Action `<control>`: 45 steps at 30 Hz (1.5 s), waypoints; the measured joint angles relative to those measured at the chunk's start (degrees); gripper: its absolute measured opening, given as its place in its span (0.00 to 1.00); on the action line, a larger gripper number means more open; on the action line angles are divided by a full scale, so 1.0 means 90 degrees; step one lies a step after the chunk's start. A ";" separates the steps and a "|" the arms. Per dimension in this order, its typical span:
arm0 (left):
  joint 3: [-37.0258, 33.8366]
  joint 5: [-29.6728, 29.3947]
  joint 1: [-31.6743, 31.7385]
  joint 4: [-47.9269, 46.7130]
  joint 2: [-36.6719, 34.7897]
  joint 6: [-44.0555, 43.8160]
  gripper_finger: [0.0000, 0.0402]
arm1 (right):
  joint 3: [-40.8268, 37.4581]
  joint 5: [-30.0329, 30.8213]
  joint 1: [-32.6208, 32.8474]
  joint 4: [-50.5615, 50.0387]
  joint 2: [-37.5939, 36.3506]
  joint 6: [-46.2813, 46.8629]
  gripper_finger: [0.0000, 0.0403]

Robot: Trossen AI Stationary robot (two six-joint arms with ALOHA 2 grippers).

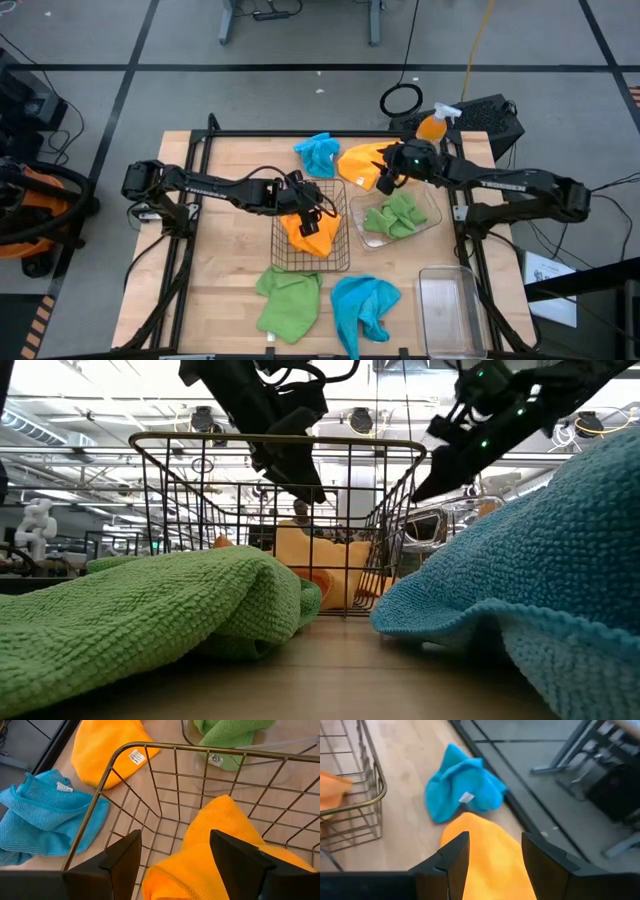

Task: Sort microfiber towel by color & place in baskets
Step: Put the yellow towel into the wire basket

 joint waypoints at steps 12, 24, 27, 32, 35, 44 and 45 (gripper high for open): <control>0.0000 -0.0002 0.0000 0.0163 0.0000 -0.0009 0.60 | 0.0000 -0.0511 -0.0366 0.0329 0.1016 0.0154 0.54; 0.0000 -0.0002 0.0000 0.0291 0.0000 -0.0010 0.60 | 0.0000 -0.0188 -0.0457 0.0223 0.1643 0.0672 0.68; 0.0000 -0.0004 0.0000 0.0335 0.0000 -0.0010 0.60 | 0.0104 0.0284 -0.0580 -0.0084 0.1683 0.0888 0.70; -0.0002 0.0124 0.0000 0.0855 0.0002 0.0186 0.60 | 0.0373 0.0353 -0.0932 -0.0480 0.1700 0.1063 0.72; -0.0002 0.0227 0.0011 0.1179 0.0002 0.0413 0.60 | 0.0449 0.0311 -0.1119 -0.0552 0.1917 0.1056 0.71; -0.0006 0.0289 0.0058 0.1679 -0.0058 0.0888 0.60 | 0.0696 0.0787 -0.1080 -0.0738 0.2650 0.0979 0.71; -0.0007 0.0291 0.0082 0.1664 -0.0107 0.0884 0.60 | 0.0752 0.0789 -0.1089 -0.0835 0.2643 0.0995 0.71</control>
